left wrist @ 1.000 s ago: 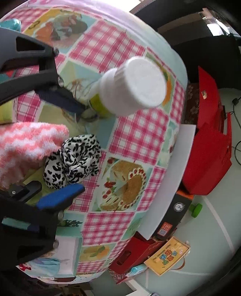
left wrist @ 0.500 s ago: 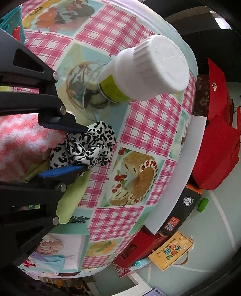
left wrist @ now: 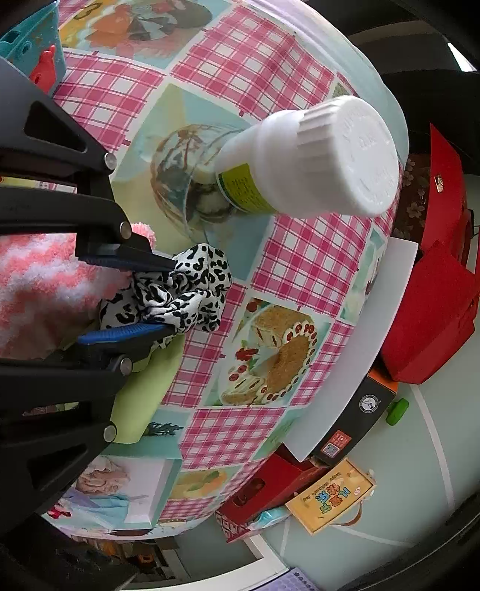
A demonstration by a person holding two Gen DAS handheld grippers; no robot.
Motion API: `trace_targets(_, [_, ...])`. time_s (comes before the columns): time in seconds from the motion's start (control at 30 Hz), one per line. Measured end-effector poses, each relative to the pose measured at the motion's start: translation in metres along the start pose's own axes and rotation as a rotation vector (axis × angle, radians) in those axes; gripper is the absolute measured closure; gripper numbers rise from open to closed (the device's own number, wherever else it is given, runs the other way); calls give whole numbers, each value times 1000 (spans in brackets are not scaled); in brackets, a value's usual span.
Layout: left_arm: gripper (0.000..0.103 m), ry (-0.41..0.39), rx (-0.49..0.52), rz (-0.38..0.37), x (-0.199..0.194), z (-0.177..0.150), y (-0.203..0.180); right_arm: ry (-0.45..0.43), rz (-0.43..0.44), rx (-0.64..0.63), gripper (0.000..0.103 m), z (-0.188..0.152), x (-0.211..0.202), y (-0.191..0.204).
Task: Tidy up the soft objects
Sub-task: 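Grasp the leopard scrunchie with the left tool while the right tool grasps the light green cloth, then lift the scrunchie and green cloth with both tools toward the tray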
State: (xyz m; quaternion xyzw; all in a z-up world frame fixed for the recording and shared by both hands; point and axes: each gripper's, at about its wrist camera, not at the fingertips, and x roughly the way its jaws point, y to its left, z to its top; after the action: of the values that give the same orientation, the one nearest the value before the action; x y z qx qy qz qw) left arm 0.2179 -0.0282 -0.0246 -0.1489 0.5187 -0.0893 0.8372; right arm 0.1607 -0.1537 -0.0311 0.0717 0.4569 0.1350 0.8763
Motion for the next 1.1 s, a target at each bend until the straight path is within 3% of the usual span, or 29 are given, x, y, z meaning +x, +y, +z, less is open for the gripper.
trace_targets(0.27, [75,7,-18,-17,0,0,2,17,5,-3,87,-2,4,2])
trace_targets(0.77, [75,-32,-71,5,-12,2,15,10,-36,38,91,-1,-3,-10])
trace_targets(1.1, [76,-90,-35,-11,-29,3,10,-20,0,39,94,2,-14,-8])
